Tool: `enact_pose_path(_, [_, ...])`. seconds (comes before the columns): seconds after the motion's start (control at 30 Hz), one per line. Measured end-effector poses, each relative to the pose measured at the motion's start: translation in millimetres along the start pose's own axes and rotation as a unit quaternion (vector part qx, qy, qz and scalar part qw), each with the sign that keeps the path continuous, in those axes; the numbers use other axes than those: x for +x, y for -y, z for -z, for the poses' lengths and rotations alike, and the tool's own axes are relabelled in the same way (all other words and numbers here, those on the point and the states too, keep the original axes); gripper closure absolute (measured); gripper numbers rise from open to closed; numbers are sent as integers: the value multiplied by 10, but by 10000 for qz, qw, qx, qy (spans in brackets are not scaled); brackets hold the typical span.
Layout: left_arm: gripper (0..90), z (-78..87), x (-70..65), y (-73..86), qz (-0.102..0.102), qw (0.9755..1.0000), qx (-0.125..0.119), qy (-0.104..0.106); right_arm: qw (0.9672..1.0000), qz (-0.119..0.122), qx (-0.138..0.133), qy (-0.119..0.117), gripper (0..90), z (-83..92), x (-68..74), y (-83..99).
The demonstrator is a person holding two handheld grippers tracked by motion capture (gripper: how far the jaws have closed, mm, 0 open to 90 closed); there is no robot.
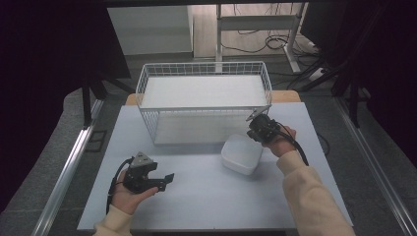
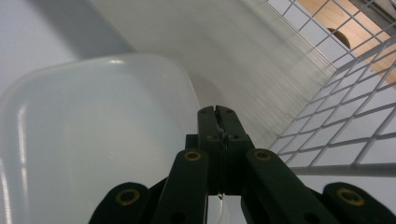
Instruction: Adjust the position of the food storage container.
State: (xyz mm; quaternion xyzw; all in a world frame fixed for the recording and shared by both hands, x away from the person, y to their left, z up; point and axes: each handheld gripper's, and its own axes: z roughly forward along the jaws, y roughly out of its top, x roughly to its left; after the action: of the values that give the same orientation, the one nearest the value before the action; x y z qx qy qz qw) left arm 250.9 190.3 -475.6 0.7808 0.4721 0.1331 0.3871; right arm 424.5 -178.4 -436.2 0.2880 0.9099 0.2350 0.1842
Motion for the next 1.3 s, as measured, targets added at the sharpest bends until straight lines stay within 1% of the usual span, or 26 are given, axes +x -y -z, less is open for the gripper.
enact_pose_path(0.13, [240,-13,-5,4,-7,10000,27,5,9998,149,136,78,891,-55,23,17])
enact_pose_path(0.17, [241,-29,-9,10,-8,10000,65,6,9996,227,164,108,891,-72,39,19])
enact_pose_path(0.3, [240,-45,-19,12,-21,9999,109,9,9994,262,160,134,891,-79,41,12])
enact_pose_path(0.33, [240,-48,-22,12,-22,9999,109,10,9993,301,155,156,891,-84,36,12])
enact_pose_path(0.37, [241,-52,-23,11,-34,9999,124,11,9990,322,199,242,891,-99,30,19])
enact_pose_path(0.43, [241,-53,-24,12,-29,9999,131,9,9989,316,216,278,891,-113,23,28])
enact_pose_path(0.6, [241,-53,-29,12,-28,9999,123,8,9986,369,229,317,892,-134,26,30])
enact_pose_path(0.67, [240,-60,-27,15,-38,9999,146,0,9988,340,203,298,892,-130,30,30])
enact_pose_path(0.77, [240,-73,-27,20,-42,9998,186,-12,9987,359,206,294,892,-123,36,29])
enact_pose_path(0.8, [240,-79,-28,21,-48,9998,191,-17,9986,404,196,293,892,-120,39,29])
enact_pose_path(0.9, [240,-90,-34,21,-52,9998,207,-12,9987,395,196,259,892,-117,37,32])
enact_pose_path(0.93, [240,-92,-35,21,-51,9998,207,-11,9988,353,211,250,892,-122,36,33])
enact_pose_path(1.0, [240,-93,-37,21,-53,9998,210,-13,9988,344,219,265,892,-148,25,34])
enact_pose_path(1.03, [239,-93,-39,21,-59,9997,216,-3,9991,278,228,238,892,-158,27,35])
enact_pose_path(1.07, [239,-93,-39,21,-59,9997,216,-3,9991,278,228,238,892,-158,27,35])
enact_pose_path(1.1, [239,-96,-41,23,-52,9997,220,0,9992,292,215,182,892,-171,26,37])
enact_pose_path(1.13, [239,-98,-38,24,-55,9997,227,2,9991,303,264,123,892,-193,48,39])
enact_pose_path(1.17, [239,-101,-32,27,-42,9997,232,4,9988,374,290,102,892,-217,92,41])
enact_pose_path(1.2, [239,-103,-28,29,-40,9997,236,-1,9988,395,272,61,892,-219,99,42])
enact_pose_path(1.3, [239,-107,-20,33,-33,9997,242,-8,9991,334,263,36,892,-210,120,53])
